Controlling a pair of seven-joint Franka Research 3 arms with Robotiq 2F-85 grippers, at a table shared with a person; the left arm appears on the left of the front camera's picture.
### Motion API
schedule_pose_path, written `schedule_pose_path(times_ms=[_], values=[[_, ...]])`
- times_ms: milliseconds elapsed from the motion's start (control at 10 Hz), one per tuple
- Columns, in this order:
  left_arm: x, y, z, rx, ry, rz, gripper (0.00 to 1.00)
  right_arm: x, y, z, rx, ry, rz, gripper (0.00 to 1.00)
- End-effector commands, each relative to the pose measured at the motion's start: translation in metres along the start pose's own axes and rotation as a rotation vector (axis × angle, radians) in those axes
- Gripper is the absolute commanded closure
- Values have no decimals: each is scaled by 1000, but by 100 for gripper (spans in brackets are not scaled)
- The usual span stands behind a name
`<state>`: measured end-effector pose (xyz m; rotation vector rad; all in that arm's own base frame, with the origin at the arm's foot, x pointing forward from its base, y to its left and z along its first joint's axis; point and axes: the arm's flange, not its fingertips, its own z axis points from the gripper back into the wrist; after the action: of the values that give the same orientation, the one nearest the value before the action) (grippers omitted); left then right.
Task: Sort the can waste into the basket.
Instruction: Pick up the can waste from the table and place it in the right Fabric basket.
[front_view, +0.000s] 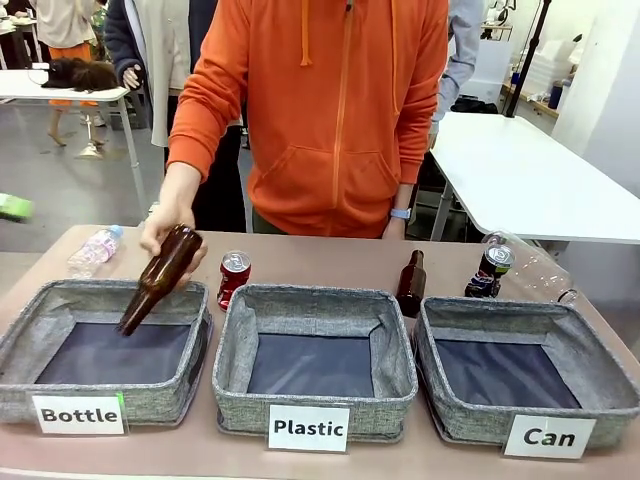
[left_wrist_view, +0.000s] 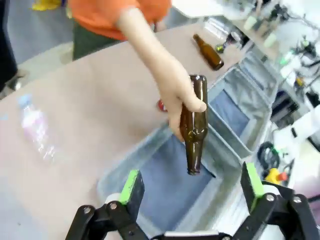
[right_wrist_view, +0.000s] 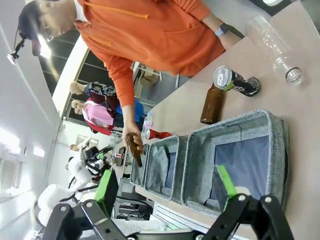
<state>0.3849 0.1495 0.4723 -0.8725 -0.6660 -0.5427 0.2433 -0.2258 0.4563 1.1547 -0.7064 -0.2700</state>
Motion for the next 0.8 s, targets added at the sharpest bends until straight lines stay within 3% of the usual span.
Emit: schedule_pose_path(times_ms=[0, 400, 500, 700], values=[[-79, 3, 125, 20, -194, 71, 0, 3, -1, 0, 20, -13, 31, 0], [-205, 14, 183, 39, -496, 155, 0, 3, -1, 0, 20, -13, 31, 0], [-229, 27, 186, 54, -565, 247, 0, 3, -1, 0, 20, -13, 31, 0], [-256, 32, 184, 21, -623, 278, 0, 3, -1, 0, 20, -13, 31, 0]])
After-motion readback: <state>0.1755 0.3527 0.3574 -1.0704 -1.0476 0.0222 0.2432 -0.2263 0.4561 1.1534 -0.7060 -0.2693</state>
